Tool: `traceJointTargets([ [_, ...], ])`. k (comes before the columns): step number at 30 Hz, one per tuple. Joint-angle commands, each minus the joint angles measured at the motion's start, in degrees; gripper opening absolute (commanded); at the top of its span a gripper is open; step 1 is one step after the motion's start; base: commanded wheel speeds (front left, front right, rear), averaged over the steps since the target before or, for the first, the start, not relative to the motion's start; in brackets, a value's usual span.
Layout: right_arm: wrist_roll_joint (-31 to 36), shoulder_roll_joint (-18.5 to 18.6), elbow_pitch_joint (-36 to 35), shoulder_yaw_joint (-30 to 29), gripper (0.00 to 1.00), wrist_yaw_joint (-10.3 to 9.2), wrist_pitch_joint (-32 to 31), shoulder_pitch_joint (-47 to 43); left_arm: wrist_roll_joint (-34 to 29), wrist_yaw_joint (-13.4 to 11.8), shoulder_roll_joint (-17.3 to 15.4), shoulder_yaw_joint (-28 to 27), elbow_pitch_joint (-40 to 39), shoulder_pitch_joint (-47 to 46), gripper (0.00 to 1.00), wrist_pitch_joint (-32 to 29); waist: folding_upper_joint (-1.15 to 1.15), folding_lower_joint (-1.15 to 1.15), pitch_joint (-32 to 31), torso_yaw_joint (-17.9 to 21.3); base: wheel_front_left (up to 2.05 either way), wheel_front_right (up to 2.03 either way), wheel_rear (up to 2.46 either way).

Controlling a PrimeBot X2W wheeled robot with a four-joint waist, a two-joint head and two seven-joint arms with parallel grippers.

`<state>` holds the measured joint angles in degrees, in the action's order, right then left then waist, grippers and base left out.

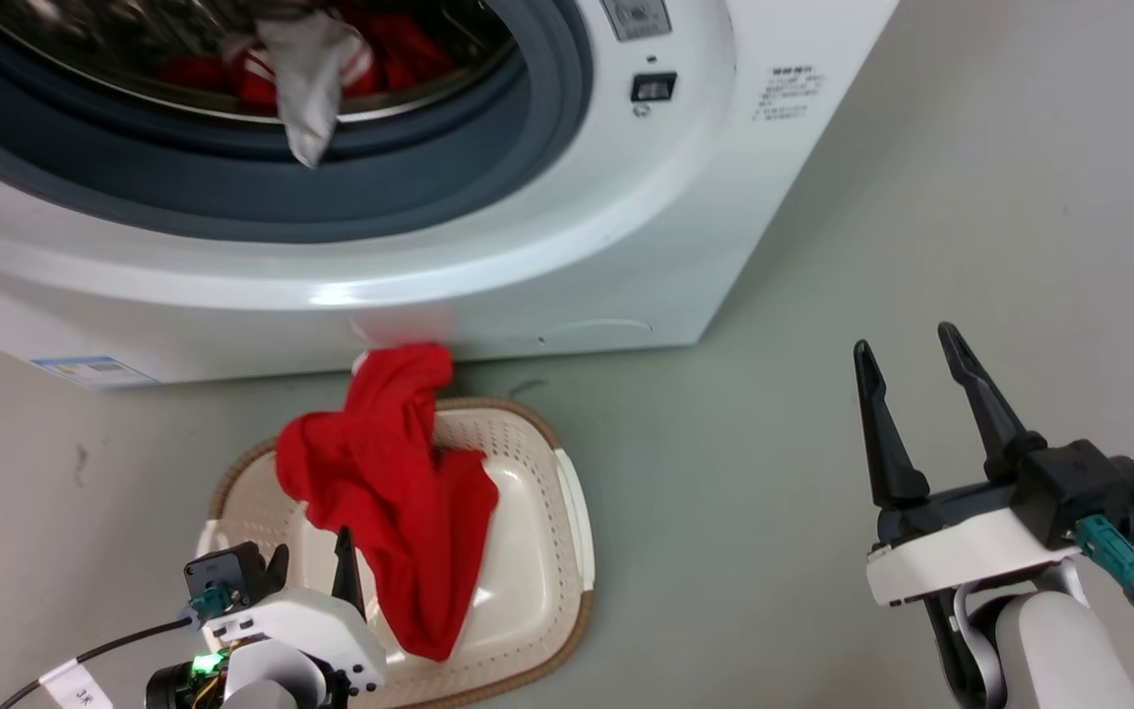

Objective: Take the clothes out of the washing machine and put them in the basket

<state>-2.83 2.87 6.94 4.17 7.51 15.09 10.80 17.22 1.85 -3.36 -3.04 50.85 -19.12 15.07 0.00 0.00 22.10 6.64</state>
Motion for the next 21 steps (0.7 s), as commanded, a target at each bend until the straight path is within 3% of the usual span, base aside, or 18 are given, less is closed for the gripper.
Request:
traceJointTargets([
  [1, 0.37, -0.01, 0.11, -0.16, 1.00, -0.04, 0.11, -0.84, -0.55, 0.00, 0.15, -0.27, -1.53, 1.42, 1.00, 0.14, 0.00, 0.00, -3.57, -2.25, 0.00, 0.00, 0.00],
  [11, 0.82, -0.01, -0.11, -0.91, 1.00, -0.04, -0.10, -3.39, -0.86, -0.90, 0.48, 1.63, -16.07, 5.50, 1.00, 0.14, 0.00, 0.00, -8.34, -3.78, 0.00, 0.00, 0.00],
  [21, 0.71, -0.01, -1.26, -0.99, 1.00, -0.04, -0.75, -3.93, -4.92, -2.28, 0.47, 2.06, -28.74, 2.94, 1.00, 0.14, 0.00, 0.00, -9.16, -3.50, 0.00, 0.00, 0.00],
])
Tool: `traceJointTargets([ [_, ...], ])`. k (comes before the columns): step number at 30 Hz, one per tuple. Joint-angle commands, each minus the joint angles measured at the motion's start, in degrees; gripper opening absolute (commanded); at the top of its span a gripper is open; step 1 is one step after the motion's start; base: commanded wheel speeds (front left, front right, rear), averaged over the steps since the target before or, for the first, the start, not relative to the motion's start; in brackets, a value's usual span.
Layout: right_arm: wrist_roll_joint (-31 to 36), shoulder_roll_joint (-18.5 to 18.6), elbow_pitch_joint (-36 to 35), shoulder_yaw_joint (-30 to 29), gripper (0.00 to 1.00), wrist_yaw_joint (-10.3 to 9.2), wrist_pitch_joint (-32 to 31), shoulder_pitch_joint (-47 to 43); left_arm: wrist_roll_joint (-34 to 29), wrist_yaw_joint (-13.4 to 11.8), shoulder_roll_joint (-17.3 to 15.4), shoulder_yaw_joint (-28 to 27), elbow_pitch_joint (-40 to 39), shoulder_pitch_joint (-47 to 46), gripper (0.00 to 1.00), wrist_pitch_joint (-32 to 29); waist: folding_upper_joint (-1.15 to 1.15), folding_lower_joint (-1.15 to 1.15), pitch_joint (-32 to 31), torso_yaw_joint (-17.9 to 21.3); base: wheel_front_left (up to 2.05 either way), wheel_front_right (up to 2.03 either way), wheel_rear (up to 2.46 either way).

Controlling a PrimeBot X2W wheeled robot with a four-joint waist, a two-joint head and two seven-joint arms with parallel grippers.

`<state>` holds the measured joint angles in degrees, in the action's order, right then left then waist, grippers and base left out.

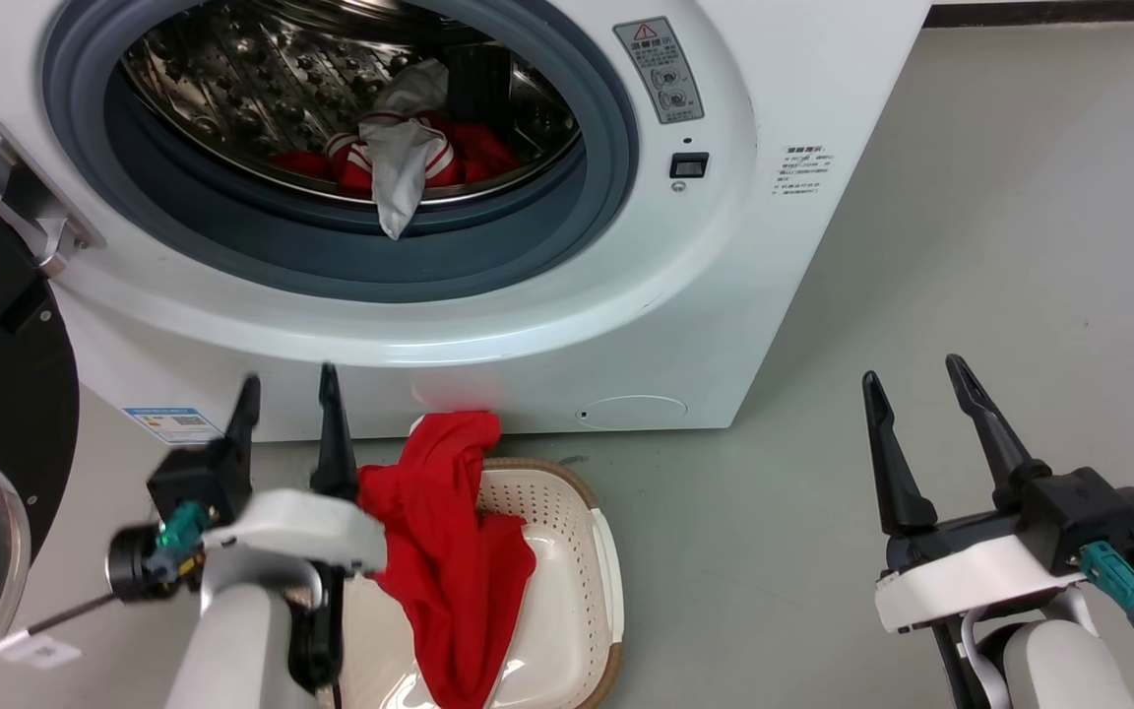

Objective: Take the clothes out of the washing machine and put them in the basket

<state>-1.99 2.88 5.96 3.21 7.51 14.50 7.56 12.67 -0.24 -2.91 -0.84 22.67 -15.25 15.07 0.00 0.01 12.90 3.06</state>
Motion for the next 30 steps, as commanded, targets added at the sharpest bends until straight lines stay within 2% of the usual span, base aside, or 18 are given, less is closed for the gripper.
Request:
traceJointTargets([
  [1, -0.14, -0.02, -0.50, 0.00, 1.00, -0.04, -0.15, -0.74, -0.92, -0.36, 0.02, -0.19, -1.58, -1.59, 1.00, 0.14, 0.00, -0.01, 0.13, 0.16, 0.00, 0.00, 0.00],
  [6, -0.45, -0.02, -1.32, 0.32, 1.00, -0.04, -0.33, -0.42, -3.19, 0.56, -0.15, -1.26, -3.48, -6.41, 1.00, 0.14, 0.00, -0.01, 1.12, 0.79, 0.00, 0.00, 0.00],
  [11, -1.20, -0.02, -1.95, 1.19, 1.00, -0.04, -0.22, 0.51, -4.84, 2.42, -1.71, -1.52, -0.18, -13.54, 1.00, 0.14, 0.00, -0.01, 3.09, 1.86, 0.00, 0.00, 0.00],
  [20, -3.09, -0.03, -1.56, 3.18, 1.00, -0.04, 0.41, 3.72, -6.64, 5.19, -7.10, 0.07, 13.95, -29.62, 1.00, -0.23, 0.00, -0.01, 9.31, 5.80, 0.00, 0.00, 0.00],
  [30, -6.51, -0.03, -1.30, 5.56, 1.00, -0.04, 0.70, 8.22, -8.92, 5.76, -14.00, 2.19, 27.66, -46.40, 1.00, -7.89, 0.00, -0.01, 16.95, 10.75, 0.00, 0.00, 0.00],
])
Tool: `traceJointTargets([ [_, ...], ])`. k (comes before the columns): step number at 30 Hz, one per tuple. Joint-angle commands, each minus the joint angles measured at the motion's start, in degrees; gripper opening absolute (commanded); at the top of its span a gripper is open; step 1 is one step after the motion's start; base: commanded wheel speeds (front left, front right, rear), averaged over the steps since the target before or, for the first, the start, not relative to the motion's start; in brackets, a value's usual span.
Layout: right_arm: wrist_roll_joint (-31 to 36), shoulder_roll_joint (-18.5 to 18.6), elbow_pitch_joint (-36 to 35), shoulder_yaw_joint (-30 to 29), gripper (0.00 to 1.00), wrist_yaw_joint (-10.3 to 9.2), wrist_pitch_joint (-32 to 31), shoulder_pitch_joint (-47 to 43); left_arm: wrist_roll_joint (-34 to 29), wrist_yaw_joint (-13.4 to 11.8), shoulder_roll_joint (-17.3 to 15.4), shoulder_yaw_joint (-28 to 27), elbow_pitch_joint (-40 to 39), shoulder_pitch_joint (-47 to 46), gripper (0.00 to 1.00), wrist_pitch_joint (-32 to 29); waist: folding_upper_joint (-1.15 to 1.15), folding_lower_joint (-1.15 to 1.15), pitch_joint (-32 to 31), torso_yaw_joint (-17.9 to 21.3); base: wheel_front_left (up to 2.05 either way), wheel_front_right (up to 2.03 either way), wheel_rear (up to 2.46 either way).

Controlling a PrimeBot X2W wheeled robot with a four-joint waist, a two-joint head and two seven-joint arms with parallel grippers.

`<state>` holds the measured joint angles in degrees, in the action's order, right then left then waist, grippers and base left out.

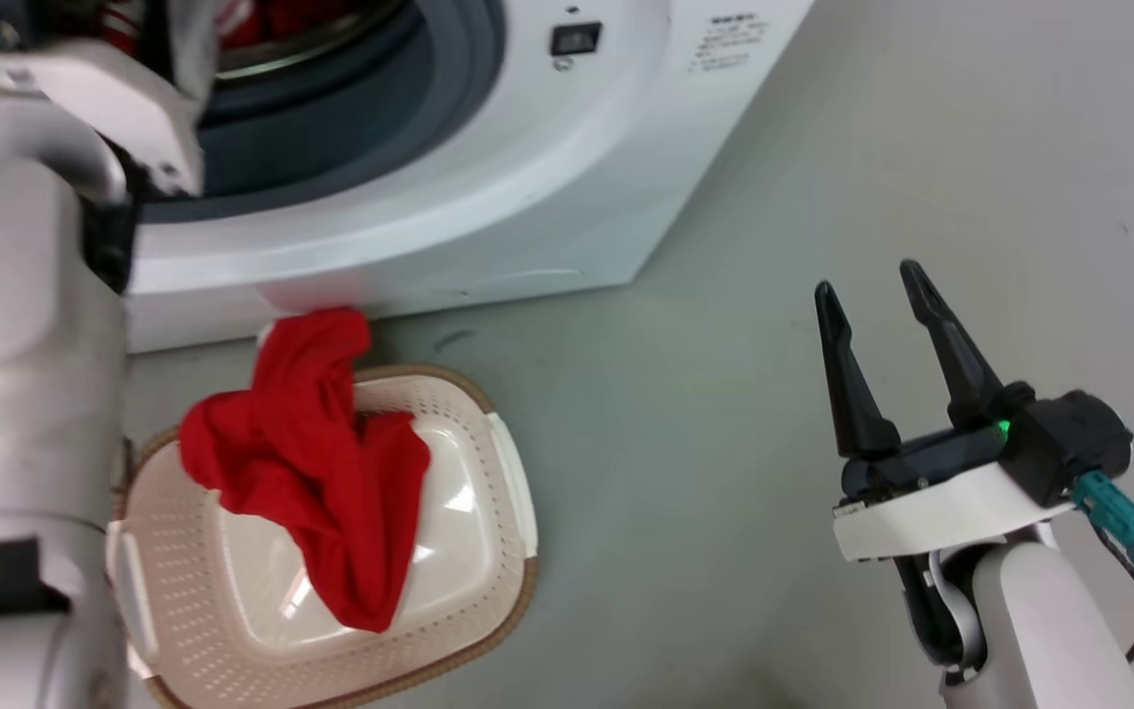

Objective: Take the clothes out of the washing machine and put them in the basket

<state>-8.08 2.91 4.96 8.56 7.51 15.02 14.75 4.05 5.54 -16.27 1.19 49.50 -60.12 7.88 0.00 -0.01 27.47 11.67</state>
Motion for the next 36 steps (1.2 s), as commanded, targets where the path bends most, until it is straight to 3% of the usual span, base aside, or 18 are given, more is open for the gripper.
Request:
traceJointTargets([
  [1, -0.77, -0.07, -0.35, 0.49, 1.00, -0.04, 0.17, 1.31, -0.57, -0.05, -1.24, 0.39, 2.01, -3.14, 1.00, -1.61, 0.00, 0.01, 2.92, 2.60, 0.00, 0.00, 0.00],
  [7, -2.79, -0.07, -0.77, 2.10, 1.00, -0.04, 0.17, 2.84, -2.59, 0.45, -5.42, 2.41, 9.05, -11.79, 1.00, -10.62, 0.00, 0.01, 5.89, 5.57, 0.00, 0.00, 0.00],
  [16, -5.62, -0.08, -0.99, 4.22, 1.00, -0.04, 0.17, 4.00, -3.64, 1.15, -9.22, 4.95, 16.74, -20.74, 1.00, -26.15, 0.00, 0.01, 9.37, 9.24, 0.00, 0.00, 0.00],
  [33, -8.17, -0.06, -1.07, 6.97, 1.00, -0.04, 0.18, 3.70, -2.67, 1.00, -14.17, 6.35, 22.85, -26.27, 1.00, -49.87, 0.00, 0.01, 12.20, 13.67, 0.00, 0.00, 0.00],
  [36, -8.44, -0.07, -0.99, 6.87, 1.00, -0.04, 0.18, 3.23, -2.24, 0.76, -14.56, 6.35, 22.65, -25.63, 0.02, -51.09, 0.00, 0.01, 12.20, 14.00, 0.00, 0.00, 0.00],
])
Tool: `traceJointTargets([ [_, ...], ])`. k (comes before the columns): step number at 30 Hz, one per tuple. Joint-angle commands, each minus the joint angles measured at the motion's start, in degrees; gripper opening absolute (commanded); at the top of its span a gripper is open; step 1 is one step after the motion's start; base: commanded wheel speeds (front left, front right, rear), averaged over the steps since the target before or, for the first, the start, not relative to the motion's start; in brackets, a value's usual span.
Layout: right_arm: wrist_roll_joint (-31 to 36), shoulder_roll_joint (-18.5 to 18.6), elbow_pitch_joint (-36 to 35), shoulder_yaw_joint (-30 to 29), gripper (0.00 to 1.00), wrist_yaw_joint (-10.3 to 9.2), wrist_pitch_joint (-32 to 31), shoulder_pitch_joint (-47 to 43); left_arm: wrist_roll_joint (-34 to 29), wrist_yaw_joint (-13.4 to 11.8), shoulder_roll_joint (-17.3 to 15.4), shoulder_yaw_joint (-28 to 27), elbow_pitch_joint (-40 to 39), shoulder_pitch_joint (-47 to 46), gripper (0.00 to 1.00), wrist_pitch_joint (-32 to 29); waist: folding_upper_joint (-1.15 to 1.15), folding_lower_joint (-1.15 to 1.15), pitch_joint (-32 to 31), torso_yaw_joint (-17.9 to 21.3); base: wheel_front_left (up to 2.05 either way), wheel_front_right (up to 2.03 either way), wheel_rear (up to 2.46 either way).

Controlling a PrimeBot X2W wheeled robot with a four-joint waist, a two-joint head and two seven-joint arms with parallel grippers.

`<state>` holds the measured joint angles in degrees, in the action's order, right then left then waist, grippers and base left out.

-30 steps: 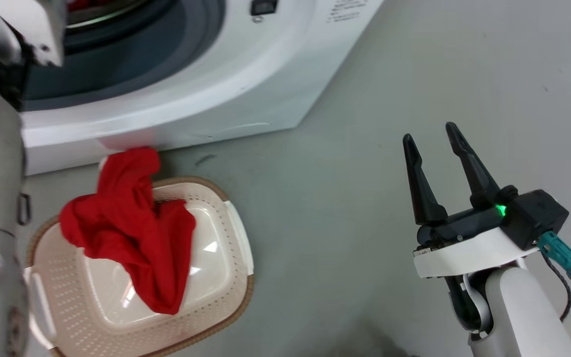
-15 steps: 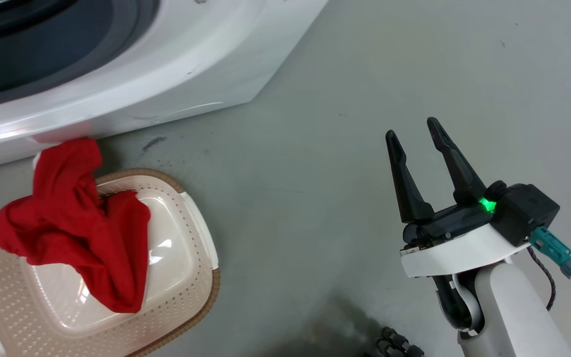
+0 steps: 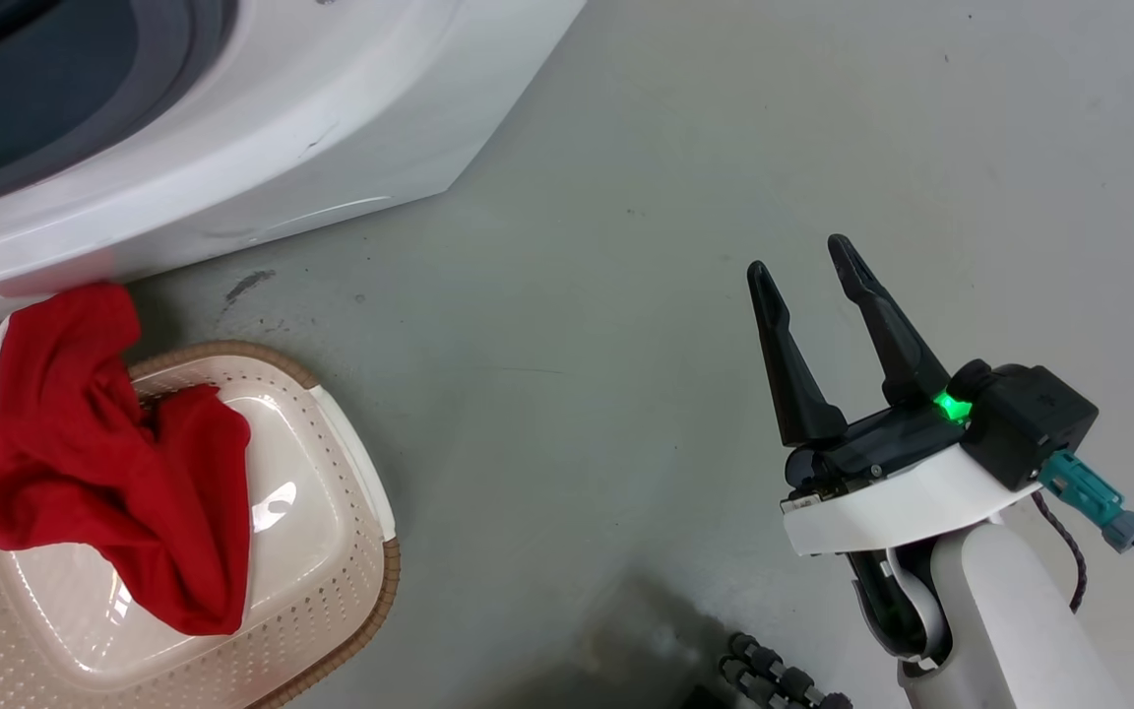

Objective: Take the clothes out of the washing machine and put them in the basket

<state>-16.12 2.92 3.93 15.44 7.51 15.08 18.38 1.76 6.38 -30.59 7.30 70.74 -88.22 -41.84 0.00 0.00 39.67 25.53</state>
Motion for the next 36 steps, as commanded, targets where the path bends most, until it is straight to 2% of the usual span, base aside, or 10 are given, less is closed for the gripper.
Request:
traceJointTargets([
  [1, -0.48, -0.08, 0.03, -0.04, 1.00, -0.04, 0.13, -0.46, 0.17, -0.25, -0.50, 0.29, 1.08, 2.76, 0.00, -1.25, 0.00, 0.00, -0.03, 0.23, 0.00, 0.00, 0.00],
  [4, -0.58, -0.08, 0.10, -0.21, 1.00, -0.04, 0.13, -0.58, 0.36, -0.90, -0.82, 0.25, 0.01, 3.09, 0.00, 0.02, 0.00, 0.00, -0.15, 0.26, 0.00, 0.00, 0.00],
  [8, -0.42, -0.07, 0.56, -0.59, 1.00, -0.04, 0.13, -0.51, 0.56, -1.87, -0.67, 0.47, -2.92, 4.60, 0.00, 4.64, 0.00, 0.00, -0.98, -0.07, 0.00, 0.00, 0.00],
  [14, 0.53, -0.07, 1.11, -1.37, 1.00, -0.04, 0.13, -0.32, 1.26, -4.45, 0.28, 0.35, -7.61, 9.62, 0.00, 17.00, 0.00, 0.00, -3.65, -1.36, 0.00, 0.00, 0.00],
  [17, 1.33, -0.06, 1.49, -1.84, 1.00, -0.04, 0.13, -0.73, 1.05, -4.75, 0.64, 0.90, -8.95, 12.49, 0.00, 23.15, 0.00, 0.00, -5.74, -1.95, 0.00, 0.00, 0.00],
  [27, 3.75, -0.05, 3.39, -4.53, 1.00, -0.04, 0.13, -3.61, 4.63, -5.42, 3.93, -0.58, -9.00, 21.78, 0.00, 40.95, 0.00, 0.00, -14.35, -4.48, 0.00, 0.00, 0.00],
  [36, 6.50, -0.06, 5.73, -6.60, 1.00, -0.04, 0.13, -7.39, 10.42, -4.74, 9.40, -3.91, -6.26, 30.89, 0.00, 54.15, 0.00, 0.00, -23.10, -7.46, 0.00, 0.00, 0.00],
])
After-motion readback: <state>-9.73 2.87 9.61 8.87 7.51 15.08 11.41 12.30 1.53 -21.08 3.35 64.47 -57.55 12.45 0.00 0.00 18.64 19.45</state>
